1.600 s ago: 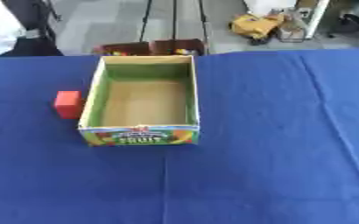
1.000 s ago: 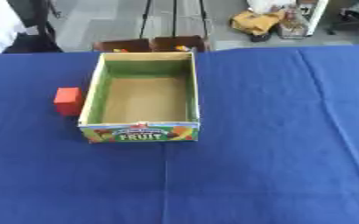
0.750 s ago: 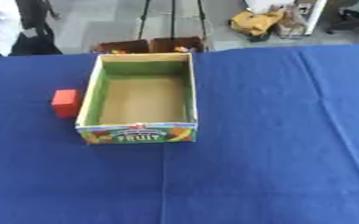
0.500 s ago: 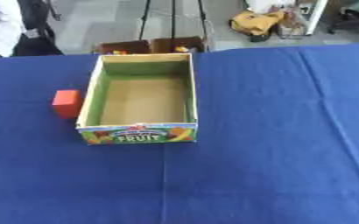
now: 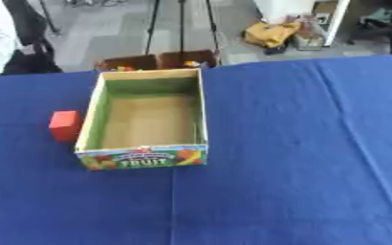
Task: Pick up objects on the table and place them in the box.
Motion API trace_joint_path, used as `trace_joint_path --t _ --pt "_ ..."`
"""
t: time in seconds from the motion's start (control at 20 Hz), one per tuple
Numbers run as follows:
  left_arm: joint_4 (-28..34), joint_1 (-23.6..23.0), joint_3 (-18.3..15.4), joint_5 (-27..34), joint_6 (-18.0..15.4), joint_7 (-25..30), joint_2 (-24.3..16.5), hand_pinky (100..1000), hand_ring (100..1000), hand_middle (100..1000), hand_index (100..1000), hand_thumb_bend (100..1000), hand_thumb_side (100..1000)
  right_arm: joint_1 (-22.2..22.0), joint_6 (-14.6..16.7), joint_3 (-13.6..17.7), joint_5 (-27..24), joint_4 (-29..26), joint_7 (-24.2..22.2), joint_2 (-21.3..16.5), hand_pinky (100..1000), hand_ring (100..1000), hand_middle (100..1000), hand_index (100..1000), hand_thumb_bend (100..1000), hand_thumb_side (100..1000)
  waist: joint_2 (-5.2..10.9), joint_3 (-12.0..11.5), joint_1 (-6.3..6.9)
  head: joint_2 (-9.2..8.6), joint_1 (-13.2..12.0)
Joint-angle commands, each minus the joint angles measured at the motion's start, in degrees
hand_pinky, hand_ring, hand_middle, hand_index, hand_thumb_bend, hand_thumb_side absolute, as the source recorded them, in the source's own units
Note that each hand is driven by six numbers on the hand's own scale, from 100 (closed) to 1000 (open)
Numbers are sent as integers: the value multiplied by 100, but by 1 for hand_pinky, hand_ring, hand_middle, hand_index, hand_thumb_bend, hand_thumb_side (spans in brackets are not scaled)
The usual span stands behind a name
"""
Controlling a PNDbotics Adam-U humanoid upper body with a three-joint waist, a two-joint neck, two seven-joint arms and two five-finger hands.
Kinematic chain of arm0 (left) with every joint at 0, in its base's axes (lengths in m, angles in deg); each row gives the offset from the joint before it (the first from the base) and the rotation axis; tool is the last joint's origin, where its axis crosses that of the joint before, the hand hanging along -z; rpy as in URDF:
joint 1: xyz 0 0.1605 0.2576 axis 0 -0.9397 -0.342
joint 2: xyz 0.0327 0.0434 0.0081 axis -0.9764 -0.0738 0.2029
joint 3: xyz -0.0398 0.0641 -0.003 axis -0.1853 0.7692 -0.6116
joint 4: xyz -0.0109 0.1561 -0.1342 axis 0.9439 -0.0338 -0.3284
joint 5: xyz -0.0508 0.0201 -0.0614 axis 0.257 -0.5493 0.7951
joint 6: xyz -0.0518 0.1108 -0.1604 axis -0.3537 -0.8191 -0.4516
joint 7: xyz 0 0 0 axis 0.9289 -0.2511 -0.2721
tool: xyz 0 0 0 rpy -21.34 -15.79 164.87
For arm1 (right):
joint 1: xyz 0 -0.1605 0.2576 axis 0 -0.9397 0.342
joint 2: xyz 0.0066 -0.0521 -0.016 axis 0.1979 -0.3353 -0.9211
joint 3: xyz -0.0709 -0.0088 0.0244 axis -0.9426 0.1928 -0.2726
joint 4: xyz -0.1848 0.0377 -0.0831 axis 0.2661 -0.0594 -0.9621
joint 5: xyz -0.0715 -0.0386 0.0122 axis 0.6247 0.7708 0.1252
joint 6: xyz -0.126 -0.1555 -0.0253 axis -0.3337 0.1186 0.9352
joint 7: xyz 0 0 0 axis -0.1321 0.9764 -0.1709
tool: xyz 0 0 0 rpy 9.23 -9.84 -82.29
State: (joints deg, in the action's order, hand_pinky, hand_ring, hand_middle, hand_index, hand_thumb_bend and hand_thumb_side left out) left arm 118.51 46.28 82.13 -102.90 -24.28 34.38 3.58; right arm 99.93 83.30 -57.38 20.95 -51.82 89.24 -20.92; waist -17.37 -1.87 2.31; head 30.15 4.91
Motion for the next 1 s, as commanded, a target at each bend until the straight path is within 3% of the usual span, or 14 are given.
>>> trace_joint_path --t 0.05,0.5,0.6,0.7,0.8,1.0 --pt "-305 216 120 -190 -53 268 -266 696 848 909 1000 100 723 72 -3 0 -6 -109 -46 -152 669 810 657 829 286 1000 -9 14 67 -33 -30" --pt "-1352 1125 624 -1139 -309 968 -15 746 901 954 1000 100 738 108 34 -46 -69 -109 -90 -139 669 807 657 827 288 1000 -12 135 43 -57 -219" --pt "-1590 1329 689 -1337 -374 1141 103 757 910 962 1000 100 784 114 44 -54 -82 -109 -100 -136 669 807 657 827 290 1000 -16 165 36 -77 -265" --pt "-1803 1506 728 -1538 -437 1260 207 773 926 975 1000 100 922 115 48 -59 -93 -109 -109 -132 670 808 656 826 296 1000 -21 190 36 -97 -299" --pt "-1963 1637 758 -1765 -498 1305 289 784 938 987 1000 100 1000 111 45 -67 -100 -109 -127 -124 671 809 654 825 298 1000 -26 204 42 -110 -316" --pt "-2309 1848 802 -2209 -601 1313 466 805 964 1000 1000 100 1000 106 46 -82 -123 -109 -168 -114 672 810 652 825 307 1000 -38 219 60 -109 -347"
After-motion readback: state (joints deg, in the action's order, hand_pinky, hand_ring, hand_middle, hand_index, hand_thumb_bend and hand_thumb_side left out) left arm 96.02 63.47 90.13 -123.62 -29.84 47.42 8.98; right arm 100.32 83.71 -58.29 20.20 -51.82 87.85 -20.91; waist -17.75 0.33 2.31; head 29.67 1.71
